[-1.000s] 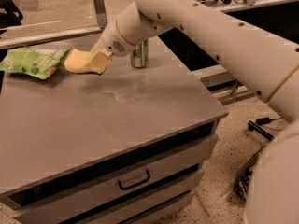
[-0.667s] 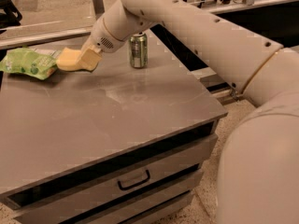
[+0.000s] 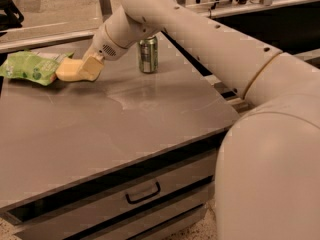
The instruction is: Move sponge near green rice chip bag
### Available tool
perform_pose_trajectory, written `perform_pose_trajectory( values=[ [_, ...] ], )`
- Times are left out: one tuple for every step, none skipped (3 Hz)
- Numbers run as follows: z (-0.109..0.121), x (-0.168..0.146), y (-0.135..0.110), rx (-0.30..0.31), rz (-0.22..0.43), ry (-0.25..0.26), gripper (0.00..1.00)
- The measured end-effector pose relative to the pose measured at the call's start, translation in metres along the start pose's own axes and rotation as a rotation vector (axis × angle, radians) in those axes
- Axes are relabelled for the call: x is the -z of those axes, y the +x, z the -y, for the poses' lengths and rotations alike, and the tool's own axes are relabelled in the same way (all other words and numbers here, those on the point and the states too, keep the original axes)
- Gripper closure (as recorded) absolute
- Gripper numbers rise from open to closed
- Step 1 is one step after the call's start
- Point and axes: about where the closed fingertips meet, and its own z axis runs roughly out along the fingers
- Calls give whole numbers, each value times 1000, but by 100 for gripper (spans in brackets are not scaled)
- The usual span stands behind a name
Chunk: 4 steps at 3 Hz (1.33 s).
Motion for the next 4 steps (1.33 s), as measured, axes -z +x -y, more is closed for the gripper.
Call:
perform_pose_trajectory(
  values=[
    [-3, -10, 0, -6, 9, -14, 13],
    [-5, -15, 1, -17, 23, -20, 0],
    [-5, -8, 1, -25, 45, -16, 0],
    [-15, 15, 8, -26, 58, -10, 0]
  ],
)
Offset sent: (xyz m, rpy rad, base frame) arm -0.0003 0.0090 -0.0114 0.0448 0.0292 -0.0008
